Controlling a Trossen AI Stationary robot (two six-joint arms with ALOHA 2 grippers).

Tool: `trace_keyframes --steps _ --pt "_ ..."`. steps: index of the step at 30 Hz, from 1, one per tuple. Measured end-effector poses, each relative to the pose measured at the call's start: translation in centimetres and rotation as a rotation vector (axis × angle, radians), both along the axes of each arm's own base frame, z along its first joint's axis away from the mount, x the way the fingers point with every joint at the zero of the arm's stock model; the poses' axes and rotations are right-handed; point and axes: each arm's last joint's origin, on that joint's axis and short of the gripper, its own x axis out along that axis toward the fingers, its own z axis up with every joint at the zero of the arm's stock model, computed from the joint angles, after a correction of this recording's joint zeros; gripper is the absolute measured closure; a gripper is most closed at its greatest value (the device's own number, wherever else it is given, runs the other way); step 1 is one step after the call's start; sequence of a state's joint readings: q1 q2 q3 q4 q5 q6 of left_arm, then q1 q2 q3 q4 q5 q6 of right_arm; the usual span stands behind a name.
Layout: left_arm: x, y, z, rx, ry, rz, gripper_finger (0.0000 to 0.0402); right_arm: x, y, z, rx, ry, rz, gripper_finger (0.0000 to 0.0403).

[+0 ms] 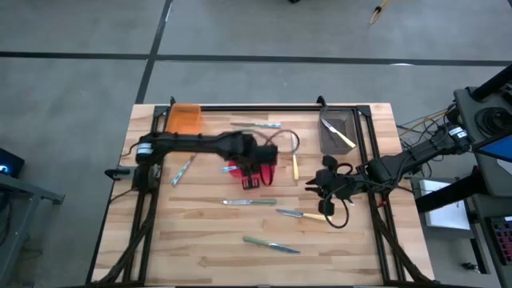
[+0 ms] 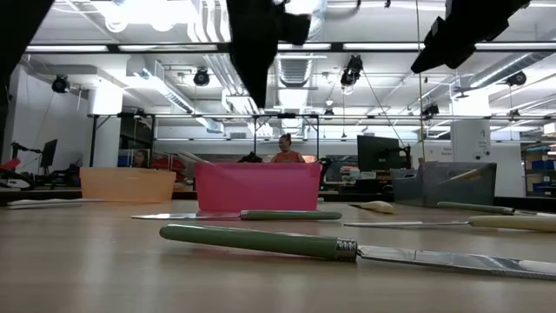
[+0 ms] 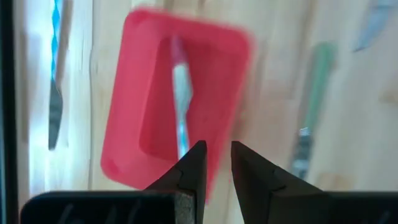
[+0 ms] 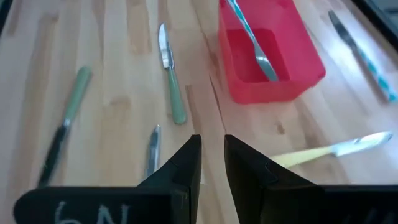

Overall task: Sort silverware by color (type)
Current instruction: Put the bottom yellow table knife into the black bin

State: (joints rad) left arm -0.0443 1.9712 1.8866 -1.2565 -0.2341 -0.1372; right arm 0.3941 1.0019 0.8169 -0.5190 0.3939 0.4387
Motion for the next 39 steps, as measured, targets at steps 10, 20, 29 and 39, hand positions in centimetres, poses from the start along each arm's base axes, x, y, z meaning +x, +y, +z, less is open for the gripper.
trace_keyframes --steps 10,20,29,39 --pt "-2.8 -10.8 3.1 0.09 -0.161 -0.284 0.0347 0.9 0.5 -2.0 0.219 0.049 -0.223 0.0342" --pt "-4.4 -14.7 1.6 0.102 -0.145 -0.421 0.0347 3.1 2.1 -4.6 0.422 0.257 -0.238 0.0342" --pt "-6.4 -13.8 -1.4 0.072 -0.224 -0.384 0.0353 4.9 4.0 -6.8 0.529 0.489 -0.142 0.0342" --pt "-10.7 -11.7 -2.8 -0.066 -0.469 -0.21 0.0363 3.7 6.4 -7.3 0.441 0.803 -0.078 0.0342"
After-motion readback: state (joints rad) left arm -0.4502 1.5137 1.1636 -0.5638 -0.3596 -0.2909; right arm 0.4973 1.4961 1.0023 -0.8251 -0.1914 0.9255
